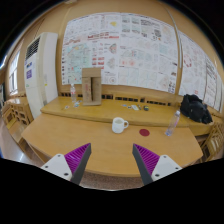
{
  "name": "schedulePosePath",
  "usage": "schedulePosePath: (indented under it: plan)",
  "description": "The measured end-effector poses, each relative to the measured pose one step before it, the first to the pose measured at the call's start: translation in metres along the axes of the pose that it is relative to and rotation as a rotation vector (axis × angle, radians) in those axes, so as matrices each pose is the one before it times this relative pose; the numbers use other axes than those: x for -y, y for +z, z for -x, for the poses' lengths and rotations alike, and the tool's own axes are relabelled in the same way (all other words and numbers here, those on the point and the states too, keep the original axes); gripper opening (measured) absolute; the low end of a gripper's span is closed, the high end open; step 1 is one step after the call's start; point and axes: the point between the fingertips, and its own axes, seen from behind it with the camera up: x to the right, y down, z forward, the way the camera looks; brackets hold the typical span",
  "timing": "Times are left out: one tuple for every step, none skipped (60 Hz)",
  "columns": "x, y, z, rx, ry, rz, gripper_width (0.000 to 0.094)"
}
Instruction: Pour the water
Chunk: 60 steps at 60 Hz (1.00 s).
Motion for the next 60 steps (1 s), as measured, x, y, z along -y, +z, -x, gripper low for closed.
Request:
schedulePosePath:
  plan:
    - [-0.00174,0.00032,-0.00184,-0.00439,0.0025,0.00424,0.0856]
    - [-0.00196,0.00092,-0.0026,-0.00443,0.0021,0.004,0.0857]
    - [-0.0023,0.00163,-0.00356,-0.00481,0.0019,0.00392,0.0852]
    - [-0.00242,0.00266,-0.00473,-0.00408,0.0014,0.0043,0.0852]
    - [-0.0029,0.00276,-0.00519,-0.00401,0.001,0.00461,0.0851]
    - [-0.00369,0.0032,-0.00646,-0.00442,0.0012,0.00552,0.0851]
    - [-0.00542,0.00038,-0.00452,-0.00564,0.0023,0.00658,0.0851]
    - [-0.00438,0.00647,-0.01136,-0.00456,0.0008,0.00544,0.0854]
    - [-0.00466,0.0048,-0.00942,-0.00596,0.0013,0.00479,0.0851]
    - [-0.00494,0.00503,-0.00921,-0.00648,0.0018,0.00457,0.0851]
    - [-0.00504,0.00548,-0.00921,-0.00754,0.0015,0.00521,0.085]
    - [-0.00546,0.00549,-0.00971,-0.00774,0.0015,0.00553,0.0851]
    - [-0.00573,0.00584,-0.00978,-0.00821,0.0008,0.00618,0.0851]
    - [-0.00614,0.0064,-0.00985,-0.00826,0.0001,0.00665,0.0851]
    - [-0.00619,0.00668,-0.01004,-0.00813,0.0006,0.00765,0.0849]
    - [-0.00616,0.00657,-0.01017,-0.00871,0.0004,0.00777,0.085]
    - [-0.00617,0.00698,-0.01087,-0.0095,0.0005,0.00656,0.0849]
    - [-0.00509,0.00701,-0.01099,-0.00991,0.0009,0.0052,0.0848]
    - [-0.00453,0.00738,-0.01118,-0.00951,0.0006,0.00339,0.0849]
    - [-0.00391,0.0079,-0.01095,-0.00867,0.0004,0.00235,0.0848]
    - [-0.00405,0.00855,-0.0111,-0.00845,-0.0008,0.00226,0.0851]
    - [-0.00405,0.00901,-0.0114,-0.00957,-0.0016,0.00263,0.0851]
    - [-0.00342,0.00918,-0.01182,-0.01057,-0.0025,0.00122,0.0851]
    - [-0.00188,0.00956,-0.01222,-0.01119,-0.0034,-0.0014,0.085]
    - [-0.00112,0.01003,-0.01196,-0.01097,-0.0047,-0.00499,0.0851]
    - [-0.00088,0.01031,-0.01222,-0.01034,-0.0058,-0.00692,0.0852]
    - [0.00036,0.01058,-0.01165,-0.01071,-0.0056,-0.0064,0.0852]
    - [0.00019,0.01125,-0.01149,-0.01023,-0.0046,-0.00502,0.085]
    - [0.00058,0.01133,-0.01082,-0.00881,-0.0035,-0.00464,0.0854]
    - [0.00091,0.01146,-0.01012,-0.00627,-0.0021,-0.00479,0.0851]
    - [0.00144,0.01126,-0.00978,-0.0047,-0.0009,-0.005,0.0851]
    - [0.00178,0.01178,-0.00939,-0.00396,0.0014,-0.0062,0.0854]
    - [0.0025,0.01166,-0.00913,-0.00411,0.0039,-0.00653,0.0853]
    - [0.0026,0.01145,-0.00903,-0.00391,0.0057,-0.00652,0.0853]
    - [0.00328,0.01167,-0.00832,-0.00231,0.0068,-0.00641,0.0855]
    - [0.0034,0.01161,-0.00746,0.00011,0.0076,-0.00661,0.0855]
    - [0.00397,0.01131,-0.00699,0.00239,0.0073,-0.00673,0.0855]
    - [0.00428,0.01143,-0.00592,0.0041,0.0077,-0.00681,0.0858]
    - [0.00422,0.01122,-0.0058,0.00437,0.0063,-0.00724,0.0857]
    - [0.00425,0.0115,-0.0065,0.00279,0.0053,-0.00727,0.0856]
    - [0.00441,0.0113,-0.00617,0.00124,0.0047,-0.0068,0.0857]
    - [0.00401,0.01127,-0.00573,0.00111,0.0046,-0.00624,0.0854]
    - [0.00421,0.01116,-0.00526,0.00249,0.0043,-0.00602,0.0855]
    - [0.00411,0.01093,-0.00461,0.00463,0.0038,-0.00589,0.0855]
    - [0.00423,0.0112,-0.0045,0.00505,0.0037,-0.00614,0.0852]
    - [0.00385,0.01088,-0.00437,0.00503,0.0042,-0.00555,0.0852]
    - [0.00387,0.01075,-0.00408,0.00404,0.0047,-0.00555,0.0854]
    - [0.00319,0.00999,-0.0038,0.00329,0.0056,-0.00494,0.0853]
    - [0.00273,0.01014,-0.0041,0.00223,0.0057,-0.00452,0.0852]
    - [0.00268,0.00992,-0.00386,0.00244,0.0053,-0.00407,0.0851]
    - [0.00251,0.00975,-0.00317,0.00308,0.005,-0.00416,0.0851]
    - [0.0024,0.00955,-0.0029,0.00408,0.0041,-0.00433,0.0847]
    - [0.00229,0.0091,-0.00297,0.00373,0.0032,-0.00499,0.0848]
    - [0.0022,0.00936,-0.00268,0.00295,0.0031,-0.00511,0.0844]
    - [0.00185,0.00844,-0.00186,0.00247,0.0029,-0.00387,0.0843]
    - [0.00171,0.00821,-0.00225,0.00318,0.0014,-0.00304,0.0844]
    - [0.00145,0.00713,-0.00149,0.00337,0.0007,-0.0025,0.0843]
    - [0.00161,0.00647,-0.00072,0.00185,-0.0008,-0.00268,0.0839]
    - [0.00162,0.00614,-0.00134,0.00194,-0.0011,-0.0035,0.0836]
    - [0.00087,0.00575,-0.00122,0.00143,-0.0007,-0.00448,0.0825]
